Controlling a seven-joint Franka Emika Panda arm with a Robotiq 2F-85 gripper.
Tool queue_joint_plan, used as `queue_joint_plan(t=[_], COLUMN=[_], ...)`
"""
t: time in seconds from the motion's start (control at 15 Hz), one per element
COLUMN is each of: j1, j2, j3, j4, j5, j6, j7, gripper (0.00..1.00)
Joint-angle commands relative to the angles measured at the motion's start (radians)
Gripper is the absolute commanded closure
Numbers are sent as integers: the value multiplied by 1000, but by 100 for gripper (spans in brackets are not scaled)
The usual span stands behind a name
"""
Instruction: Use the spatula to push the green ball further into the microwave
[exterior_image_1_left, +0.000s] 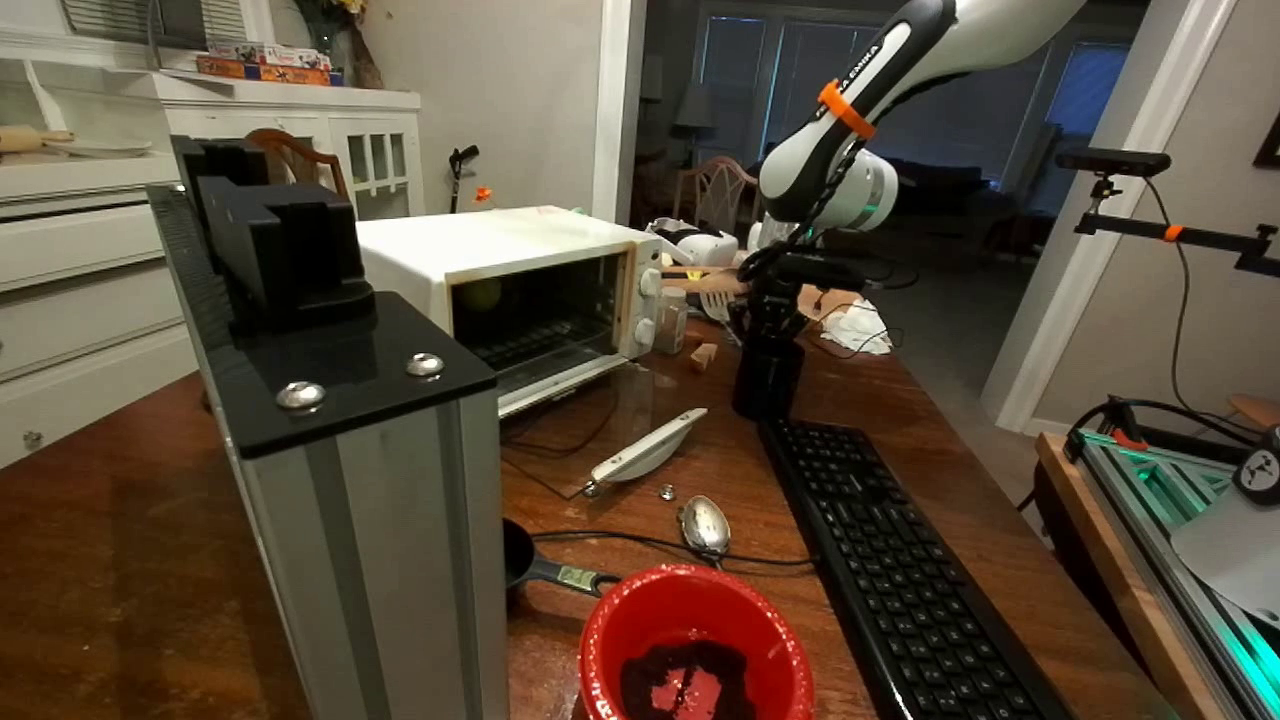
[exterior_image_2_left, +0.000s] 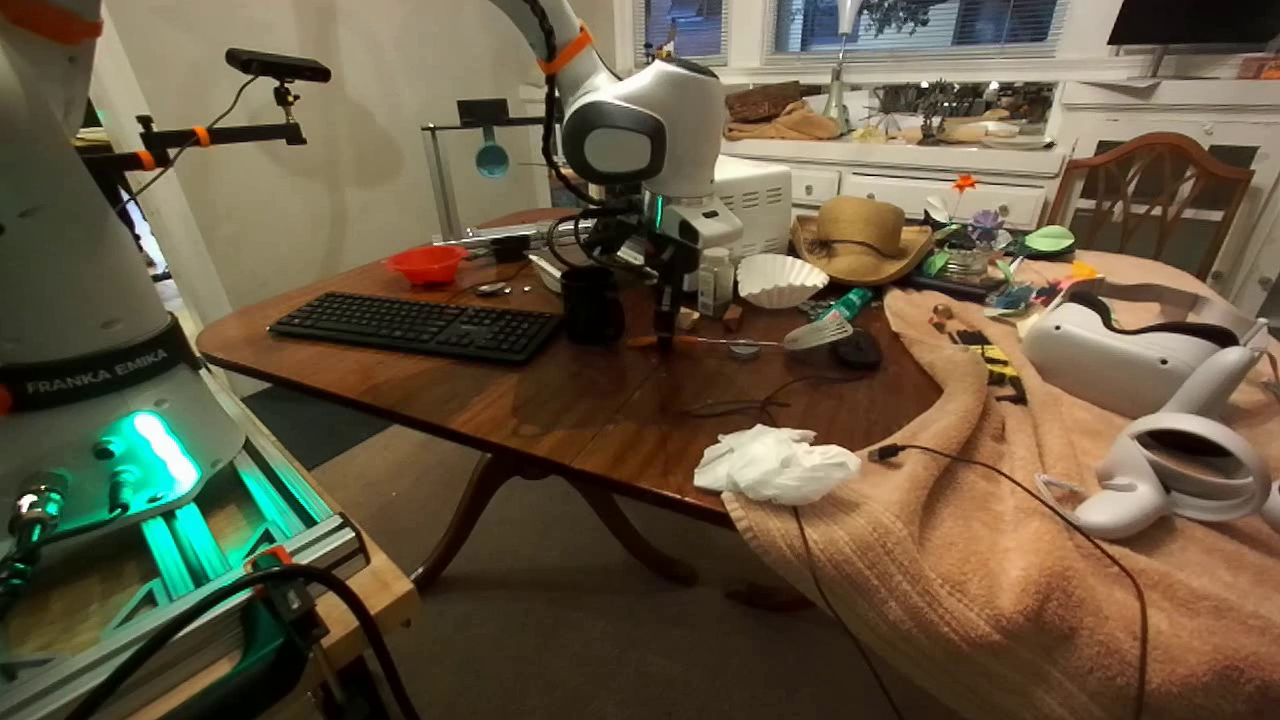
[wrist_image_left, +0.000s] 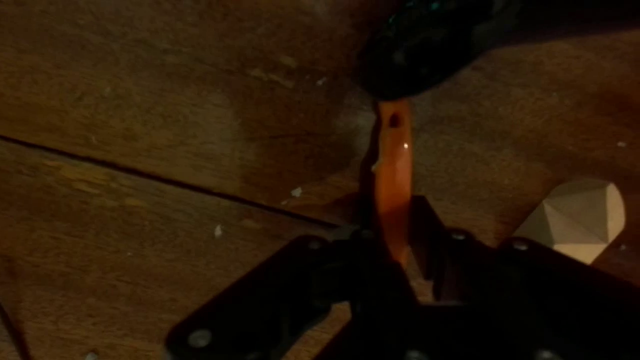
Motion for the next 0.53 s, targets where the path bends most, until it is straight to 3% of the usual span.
queue_joint_plan(t=[0.0,0.33,0.4,0.47], j1=[-24,-28,-28,-26], j2=[4,2,2,-1], j3=[23,28,28,27], j4=[-4,-5,-5,-5], j5=[2,2,2,-1], j6=[-4,-10,-9,-18], j7=[-35,-50,-51,-47], gripper=[95,95,85,55])
